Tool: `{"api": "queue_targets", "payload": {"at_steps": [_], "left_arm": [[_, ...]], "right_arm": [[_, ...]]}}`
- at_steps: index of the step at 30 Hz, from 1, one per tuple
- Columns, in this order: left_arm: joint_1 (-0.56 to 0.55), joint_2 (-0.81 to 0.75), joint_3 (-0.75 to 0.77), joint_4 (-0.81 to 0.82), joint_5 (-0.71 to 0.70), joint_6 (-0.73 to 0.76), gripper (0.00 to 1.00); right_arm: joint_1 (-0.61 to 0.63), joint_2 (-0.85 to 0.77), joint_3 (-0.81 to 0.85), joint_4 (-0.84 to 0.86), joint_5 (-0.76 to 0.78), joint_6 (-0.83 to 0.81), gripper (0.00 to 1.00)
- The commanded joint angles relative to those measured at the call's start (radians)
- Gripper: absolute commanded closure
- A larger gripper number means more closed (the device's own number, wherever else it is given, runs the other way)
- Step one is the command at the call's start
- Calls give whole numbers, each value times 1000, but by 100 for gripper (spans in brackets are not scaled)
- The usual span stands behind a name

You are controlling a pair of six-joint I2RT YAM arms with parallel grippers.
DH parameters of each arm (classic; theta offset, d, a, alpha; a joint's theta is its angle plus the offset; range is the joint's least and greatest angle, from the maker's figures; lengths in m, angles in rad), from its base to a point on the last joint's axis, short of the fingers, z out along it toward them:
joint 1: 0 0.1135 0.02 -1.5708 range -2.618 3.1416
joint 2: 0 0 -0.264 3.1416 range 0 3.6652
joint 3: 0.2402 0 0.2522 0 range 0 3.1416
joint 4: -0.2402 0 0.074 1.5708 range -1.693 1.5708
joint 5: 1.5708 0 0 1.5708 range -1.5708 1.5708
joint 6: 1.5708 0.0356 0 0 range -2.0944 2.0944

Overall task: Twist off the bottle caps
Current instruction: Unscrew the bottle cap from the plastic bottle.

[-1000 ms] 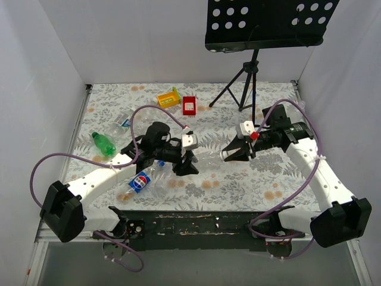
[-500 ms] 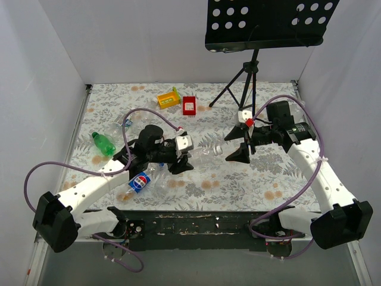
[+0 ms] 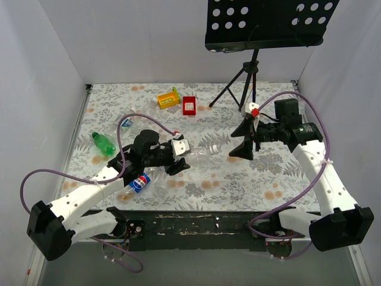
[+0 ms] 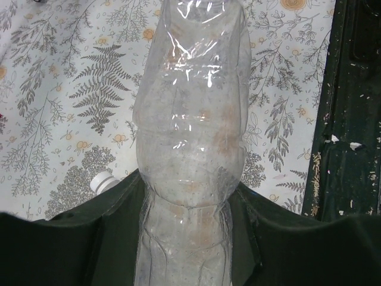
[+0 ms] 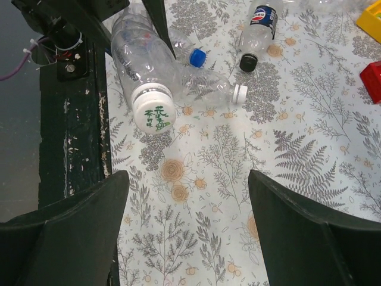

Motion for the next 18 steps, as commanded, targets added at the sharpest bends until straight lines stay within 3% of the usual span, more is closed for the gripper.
{"api": "queue_targets", "payload": {"at_steps": [1, 5, 18], "left_arm": [[-39, -28, -12, 20, -76, 50, 100], [-82, -13, -8, 37, -139, 73, 100], [-139, 4, -26, 100, -215, 59, 100]], "right_arm": [[-33, -79, -36, 64, -34, 123, 12], [-67, -110, -85, 133, -12, 235, 12], [-177, -118, -274, 380, -233, 545, 12]]}}
